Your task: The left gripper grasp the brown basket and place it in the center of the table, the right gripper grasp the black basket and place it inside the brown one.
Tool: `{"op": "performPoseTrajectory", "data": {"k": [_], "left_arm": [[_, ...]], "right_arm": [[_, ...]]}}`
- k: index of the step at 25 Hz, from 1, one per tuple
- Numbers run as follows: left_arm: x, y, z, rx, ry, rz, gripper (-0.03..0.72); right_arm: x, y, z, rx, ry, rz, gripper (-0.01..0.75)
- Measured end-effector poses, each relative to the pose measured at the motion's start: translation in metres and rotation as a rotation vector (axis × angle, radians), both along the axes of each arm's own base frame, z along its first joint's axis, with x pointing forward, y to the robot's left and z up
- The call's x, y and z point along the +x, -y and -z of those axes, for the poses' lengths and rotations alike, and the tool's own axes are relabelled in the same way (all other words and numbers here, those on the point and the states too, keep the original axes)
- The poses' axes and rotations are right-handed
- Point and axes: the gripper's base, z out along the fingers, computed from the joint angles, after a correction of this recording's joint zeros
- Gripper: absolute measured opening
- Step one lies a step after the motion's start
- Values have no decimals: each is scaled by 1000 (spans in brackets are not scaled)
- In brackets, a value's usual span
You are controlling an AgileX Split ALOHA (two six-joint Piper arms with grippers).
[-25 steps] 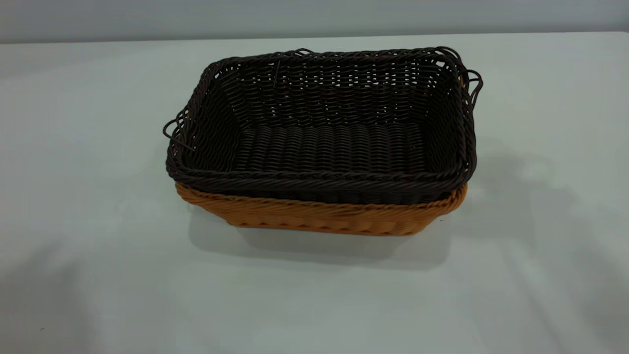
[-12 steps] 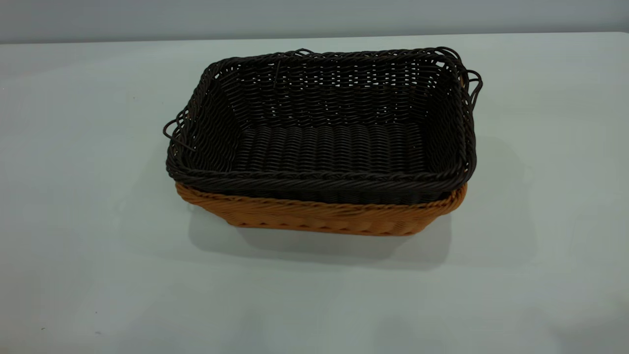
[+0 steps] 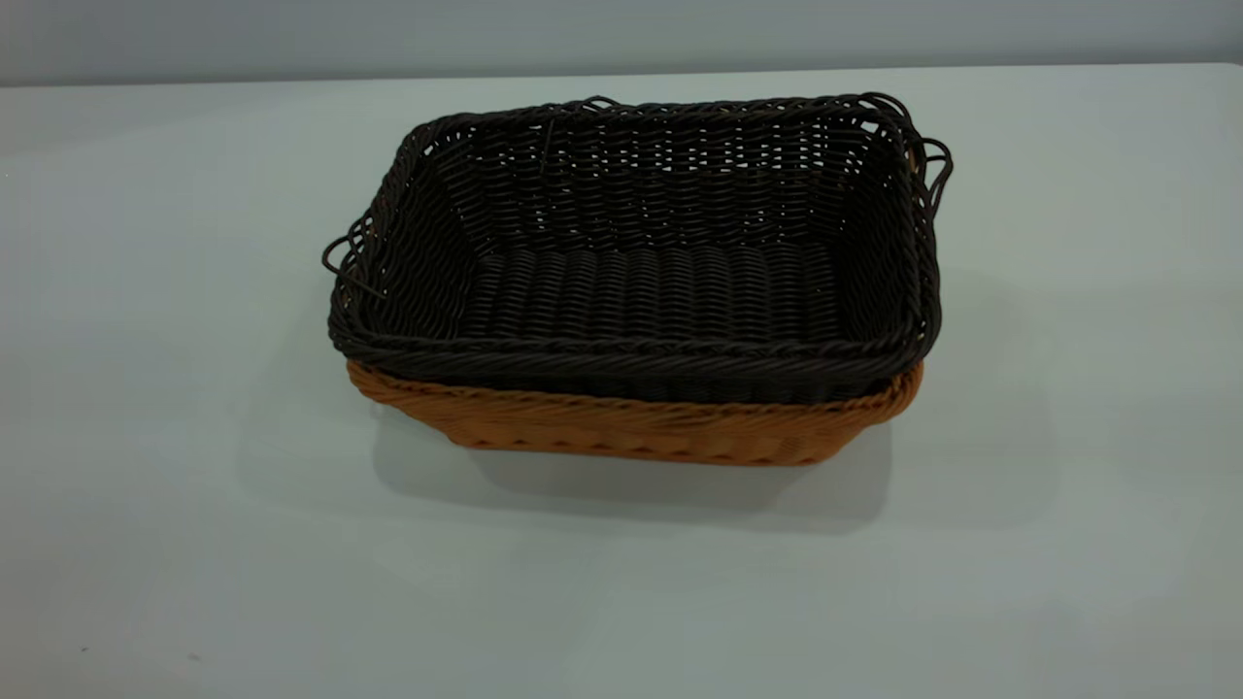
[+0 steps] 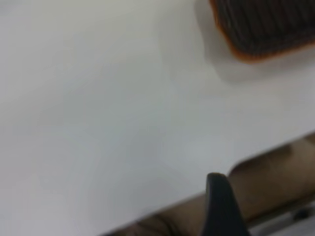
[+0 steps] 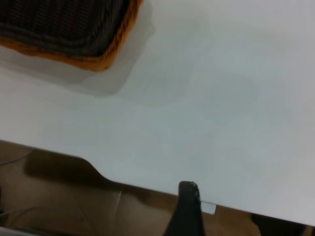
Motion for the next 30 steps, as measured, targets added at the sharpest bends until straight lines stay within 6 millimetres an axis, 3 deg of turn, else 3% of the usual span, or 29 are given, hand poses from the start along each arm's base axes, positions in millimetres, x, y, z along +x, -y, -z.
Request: {"op": "performPoseTrajectory", "data": {"k": [2,9,23,30], "left_arm": [[-3,-1,19,4,-42,-19,426],[-15,-6,69,18,-110,-28,426],[-21,-6,71,-40,-51,-15,426],[-21,-8,71,-47,-51,-83,426]], "right_arm": [[-6,2,11,14,35,5,563],[-16,5,8,47,136,8,563],[-17,5,8,51,149,12,563],[-39,11,7,82,305,97,563]]}}
